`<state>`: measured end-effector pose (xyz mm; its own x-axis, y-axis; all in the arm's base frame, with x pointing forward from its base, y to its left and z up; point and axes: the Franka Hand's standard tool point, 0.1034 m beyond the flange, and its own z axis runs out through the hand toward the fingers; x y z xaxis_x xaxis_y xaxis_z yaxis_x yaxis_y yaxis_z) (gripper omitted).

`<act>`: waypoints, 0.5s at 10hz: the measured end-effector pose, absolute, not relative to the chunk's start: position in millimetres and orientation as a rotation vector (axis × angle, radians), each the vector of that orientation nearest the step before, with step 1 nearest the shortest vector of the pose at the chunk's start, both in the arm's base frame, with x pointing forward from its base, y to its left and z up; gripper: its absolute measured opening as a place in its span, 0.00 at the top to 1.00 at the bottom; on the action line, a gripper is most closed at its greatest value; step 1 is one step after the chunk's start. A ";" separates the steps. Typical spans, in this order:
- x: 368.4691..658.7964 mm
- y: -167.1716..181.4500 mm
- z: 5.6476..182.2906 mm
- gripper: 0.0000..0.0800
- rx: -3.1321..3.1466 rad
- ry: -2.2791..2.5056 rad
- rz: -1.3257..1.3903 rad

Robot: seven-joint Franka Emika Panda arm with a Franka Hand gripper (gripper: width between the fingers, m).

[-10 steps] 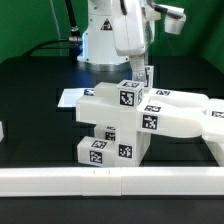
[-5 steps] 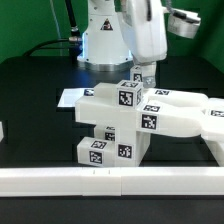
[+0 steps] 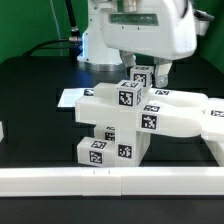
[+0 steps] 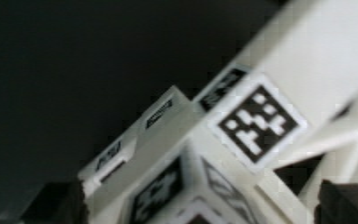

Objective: Assemble chair

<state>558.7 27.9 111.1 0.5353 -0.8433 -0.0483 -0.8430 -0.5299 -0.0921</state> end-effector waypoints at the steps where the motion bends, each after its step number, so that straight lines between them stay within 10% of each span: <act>1: 560.1 25.3 111.2 0.19 -2.771 1.293 -0.012; 5: 562.8 26.3 112.9 0.19 -2.987 0.788 -0.045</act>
Offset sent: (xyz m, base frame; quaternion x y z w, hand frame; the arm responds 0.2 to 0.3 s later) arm 0.0047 -0.0003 0.0023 -0.0492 0.0152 -0.2622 0.9636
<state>562.8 26.3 112.9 0.8696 -0.4935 0.0148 -0.4920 -0.8687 -0.0576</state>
